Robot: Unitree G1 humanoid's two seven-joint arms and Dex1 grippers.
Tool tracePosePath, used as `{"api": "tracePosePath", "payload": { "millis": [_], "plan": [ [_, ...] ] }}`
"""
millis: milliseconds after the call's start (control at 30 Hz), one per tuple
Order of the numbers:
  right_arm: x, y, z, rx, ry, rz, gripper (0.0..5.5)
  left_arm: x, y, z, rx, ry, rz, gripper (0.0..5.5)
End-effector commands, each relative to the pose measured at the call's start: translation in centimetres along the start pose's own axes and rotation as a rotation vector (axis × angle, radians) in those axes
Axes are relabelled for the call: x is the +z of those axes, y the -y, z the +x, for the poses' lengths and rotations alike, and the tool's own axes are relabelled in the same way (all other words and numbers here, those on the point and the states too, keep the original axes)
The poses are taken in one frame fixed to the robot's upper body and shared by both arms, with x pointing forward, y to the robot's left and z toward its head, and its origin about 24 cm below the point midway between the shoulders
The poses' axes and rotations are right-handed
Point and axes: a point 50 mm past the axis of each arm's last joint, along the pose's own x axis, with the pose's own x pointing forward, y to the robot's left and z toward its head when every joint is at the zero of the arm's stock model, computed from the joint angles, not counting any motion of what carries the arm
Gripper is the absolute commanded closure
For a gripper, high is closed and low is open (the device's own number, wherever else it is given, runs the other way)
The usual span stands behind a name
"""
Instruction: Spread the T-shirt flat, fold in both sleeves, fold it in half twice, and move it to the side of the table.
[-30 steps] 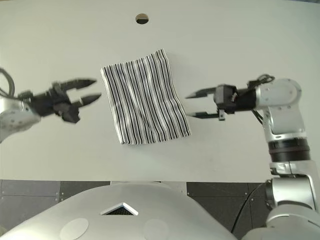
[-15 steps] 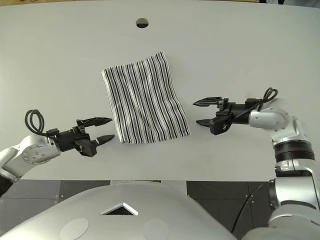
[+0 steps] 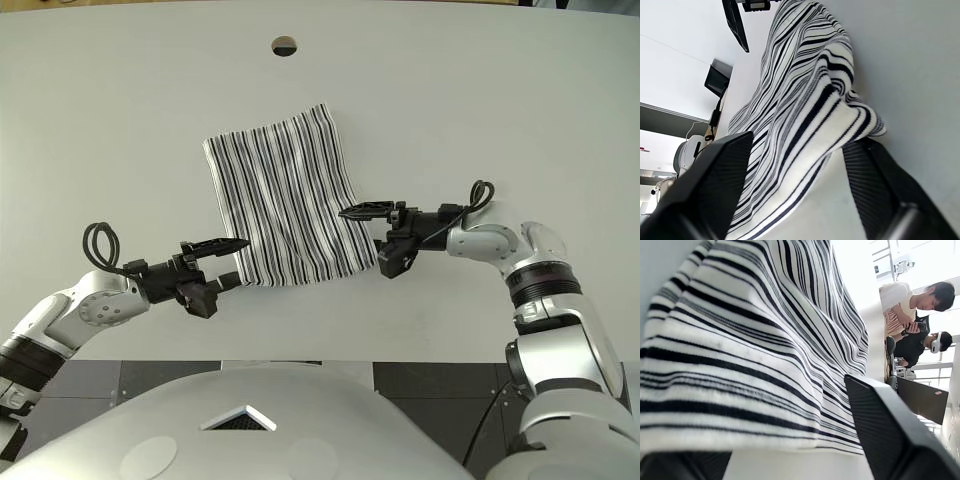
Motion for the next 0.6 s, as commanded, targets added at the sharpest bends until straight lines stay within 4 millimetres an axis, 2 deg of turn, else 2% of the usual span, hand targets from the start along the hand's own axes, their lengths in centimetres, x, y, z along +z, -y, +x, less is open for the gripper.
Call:
{"api": "tracePosePath", "payload": {
  "millis": [33,167,400,467,600],
  "plan": [
    [-0.02,-3.64,0.93,0.203,-0.023,0.079,2.91,-0.42,2.44,0.16,-0.165,-0.040,-0.021,3.04],
    [-0.10,-3.71,0.76,0.207,-0.026,0.082,3.78,-0.43,2.51,0.29,-0.175,-0.036,-0.023,3.76],
    [-0.29,-3.56,0.66,0.210,-0.032,0.087,5.09,-0.58,2.35,0.27,-0.182,-0.037,-0.020,4.56],
    [-0.31,-3.46,0.67,0.207,-0.031,0.088,5.31,-0.62,2.26,0.24,-0.182,-0.036,-0.019,4.79],
    [0.01,-3.01,0.86,0.157,0.001,0.130,5.32,-0.60,2.05,0.14,-0.179,-0.033,-0.020,5.26]
  ]
}}
